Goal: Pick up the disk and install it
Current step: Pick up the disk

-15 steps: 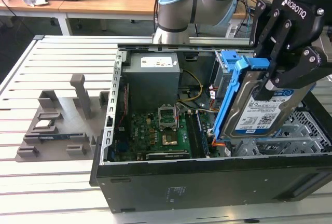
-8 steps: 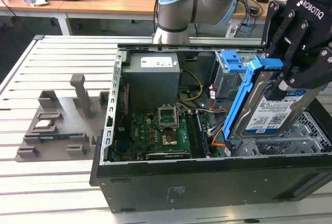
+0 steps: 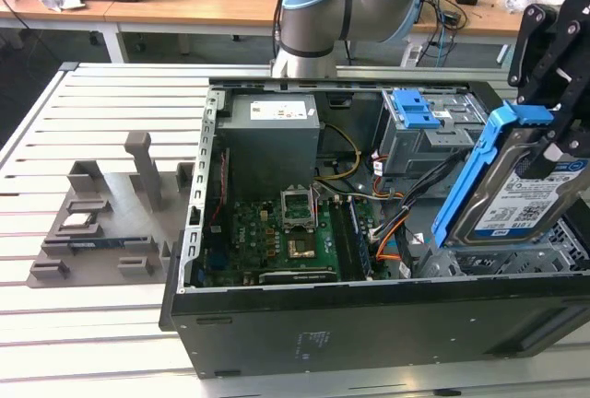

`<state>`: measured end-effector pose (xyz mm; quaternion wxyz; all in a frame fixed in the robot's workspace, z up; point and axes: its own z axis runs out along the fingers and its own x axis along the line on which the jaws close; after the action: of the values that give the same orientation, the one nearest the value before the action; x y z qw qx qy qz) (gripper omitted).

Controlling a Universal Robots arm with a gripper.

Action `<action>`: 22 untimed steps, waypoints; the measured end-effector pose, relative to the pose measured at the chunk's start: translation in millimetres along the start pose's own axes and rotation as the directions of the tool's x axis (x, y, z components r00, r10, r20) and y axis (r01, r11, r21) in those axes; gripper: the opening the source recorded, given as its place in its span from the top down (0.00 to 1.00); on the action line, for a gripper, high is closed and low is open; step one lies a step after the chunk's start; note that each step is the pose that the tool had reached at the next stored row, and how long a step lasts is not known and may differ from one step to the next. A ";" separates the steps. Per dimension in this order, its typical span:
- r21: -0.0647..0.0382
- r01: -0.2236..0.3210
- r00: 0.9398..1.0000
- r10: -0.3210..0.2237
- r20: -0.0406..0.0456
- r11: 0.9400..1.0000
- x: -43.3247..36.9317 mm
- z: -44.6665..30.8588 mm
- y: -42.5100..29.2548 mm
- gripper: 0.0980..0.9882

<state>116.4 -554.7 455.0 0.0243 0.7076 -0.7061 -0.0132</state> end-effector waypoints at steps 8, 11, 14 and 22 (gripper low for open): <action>0.000 0.000 1.000 0.000 0.000 1.000 0.0 -0.2 -14.3 0.70; 0.000 0.000 1.000 0.000 0.000 1.000 0.0 -0.1 -16.2 0.70; 0.000 0.000 1.000 0.000 0.000 1.000 0.0 0.0 -18.1 0.70; 0.000 0.000 1.000 0.000 0.000 1.000 0.0 0.0 -18.3 0.70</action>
<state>134.7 -554.7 454.0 0.0244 0.7075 -0.7061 -0.0131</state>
